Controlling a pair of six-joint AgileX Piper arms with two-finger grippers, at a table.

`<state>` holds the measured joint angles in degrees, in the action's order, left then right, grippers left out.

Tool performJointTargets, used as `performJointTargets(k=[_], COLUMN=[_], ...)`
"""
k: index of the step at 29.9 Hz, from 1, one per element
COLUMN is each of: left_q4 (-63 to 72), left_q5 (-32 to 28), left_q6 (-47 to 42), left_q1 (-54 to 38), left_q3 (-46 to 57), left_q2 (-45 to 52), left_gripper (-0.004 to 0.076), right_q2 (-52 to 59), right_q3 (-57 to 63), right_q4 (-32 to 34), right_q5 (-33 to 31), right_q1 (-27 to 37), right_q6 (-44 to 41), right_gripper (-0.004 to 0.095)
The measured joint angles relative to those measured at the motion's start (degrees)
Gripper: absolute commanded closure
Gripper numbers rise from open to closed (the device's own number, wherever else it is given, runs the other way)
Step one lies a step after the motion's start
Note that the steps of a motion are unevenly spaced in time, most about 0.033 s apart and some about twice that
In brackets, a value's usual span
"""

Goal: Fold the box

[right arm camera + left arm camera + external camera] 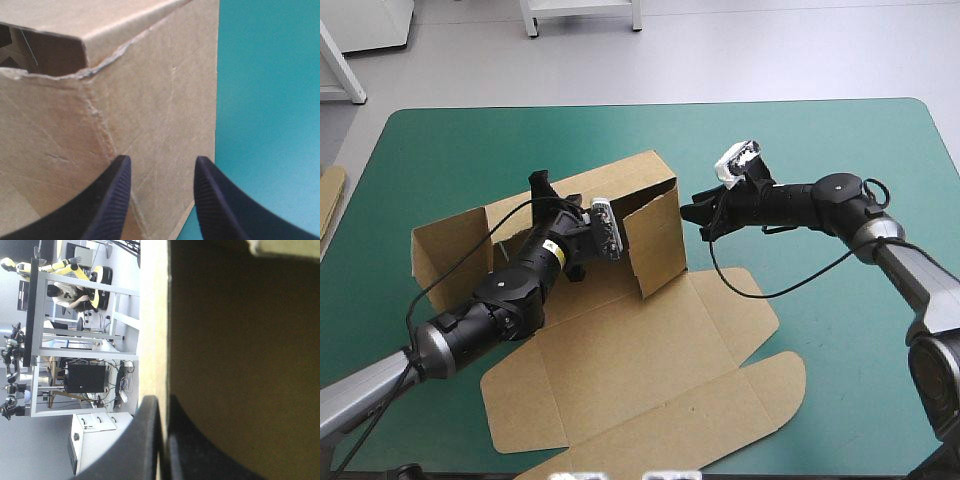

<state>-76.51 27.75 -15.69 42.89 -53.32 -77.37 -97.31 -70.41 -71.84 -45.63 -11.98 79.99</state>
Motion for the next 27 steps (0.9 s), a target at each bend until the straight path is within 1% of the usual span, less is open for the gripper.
performJointTargets(k=[9, 11, 14, 20, 27], left_q4=[0.0, 0.0, 0.0, 0.0, 0.0], left_q5=[0.0, 0.0, 0.0, 0.0, -0.1], left_q6=[0.0, 0.0, 0.0, 0.0, -0.1], left_q1=[0.0, 0.0, 0.0, 0.0, 0.0], left_q3=[0.0, 0.0, 0.0, 0.0, 0.0], left_q2=[0.0, 0.0, 0.0, 0.0, 0.0], left_gripper=[0.0732, 0.0732, 0.0732, 0.0732, 0.0732], right_q2=[0.0, 0.0, 0.0, 0.0, 0.0], right_q3=[0.0, 0.0, 0.0, 0.0, 0.0], right_q4=[1.3, 1.5, 1.4, 0.1, -0.4], right_q5=[-4.6, -4.4, -3.6, -4.1, -3.7], right_q1=[0.3, 0.3, 0.3, 0.2, -0.8], right_q6=[-1.9, -1.7, -0.7, -0.2, -0.2], right_gripper=[0.0402, 0.0394, 0.0348, 0.028, 0.0272])
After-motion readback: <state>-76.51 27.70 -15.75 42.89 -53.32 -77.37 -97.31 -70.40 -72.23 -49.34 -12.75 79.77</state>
